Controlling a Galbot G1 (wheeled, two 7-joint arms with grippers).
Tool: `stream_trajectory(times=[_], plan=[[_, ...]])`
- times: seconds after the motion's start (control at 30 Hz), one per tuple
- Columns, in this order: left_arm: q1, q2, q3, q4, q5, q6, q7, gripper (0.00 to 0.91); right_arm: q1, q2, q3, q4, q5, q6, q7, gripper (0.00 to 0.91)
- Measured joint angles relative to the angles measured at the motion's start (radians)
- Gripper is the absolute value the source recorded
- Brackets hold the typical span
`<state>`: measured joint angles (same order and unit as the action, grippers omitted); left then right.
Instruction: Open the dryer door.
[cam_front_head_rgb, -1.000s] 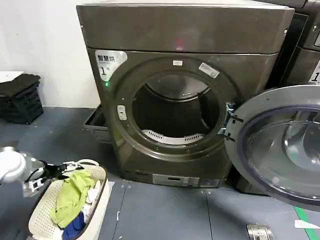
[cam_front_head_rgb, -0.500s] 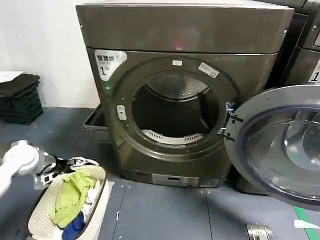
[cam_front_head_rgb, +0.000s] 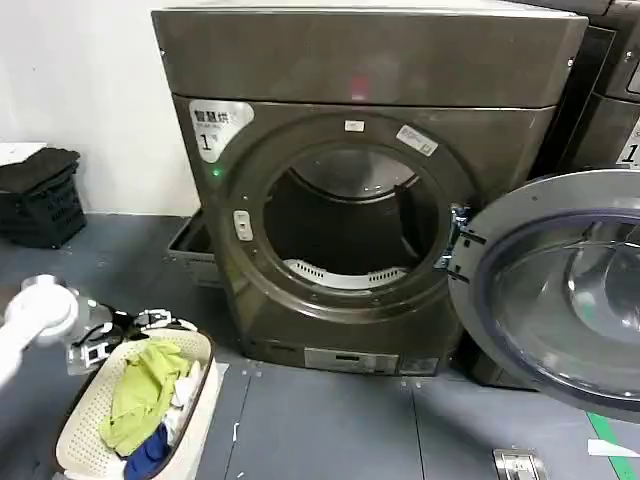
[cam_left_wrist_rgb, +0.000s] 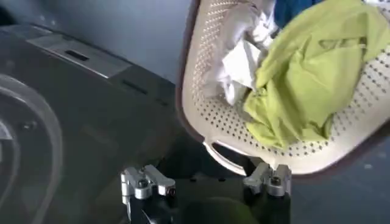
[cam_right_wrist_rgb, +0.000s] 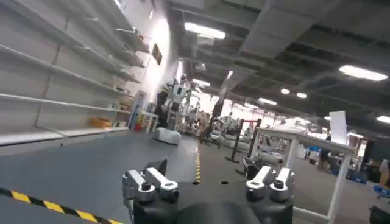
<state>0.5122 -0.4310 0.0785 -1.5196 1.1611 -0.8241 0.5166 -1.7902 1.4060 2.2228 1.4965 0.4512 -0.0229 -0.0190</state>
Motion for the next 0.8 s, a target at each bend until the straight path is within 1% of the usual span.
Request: stream_trajectory(times=[0.3,0.57,0.8], plan=[[0.000,0.009,-0.011,0.009,0.092,0.000,-0.002,0.907,0.000,-0.003,-0.001,-0.008,0.000,0.003,0.002,0.907],[0.036,0.021,-0.049,0.014,0.191,0.000,-0.017,0.907,-0.001,-0.006,0.000,-0.013,0.000,0.003,0.004,0.907],[0.077,0.045,-0.066,0.013,0.191,0.000,-0.013,0.907,0.002,-0.004,-0.001,-0.011,0.000,0.009,-0.007,0.907]])
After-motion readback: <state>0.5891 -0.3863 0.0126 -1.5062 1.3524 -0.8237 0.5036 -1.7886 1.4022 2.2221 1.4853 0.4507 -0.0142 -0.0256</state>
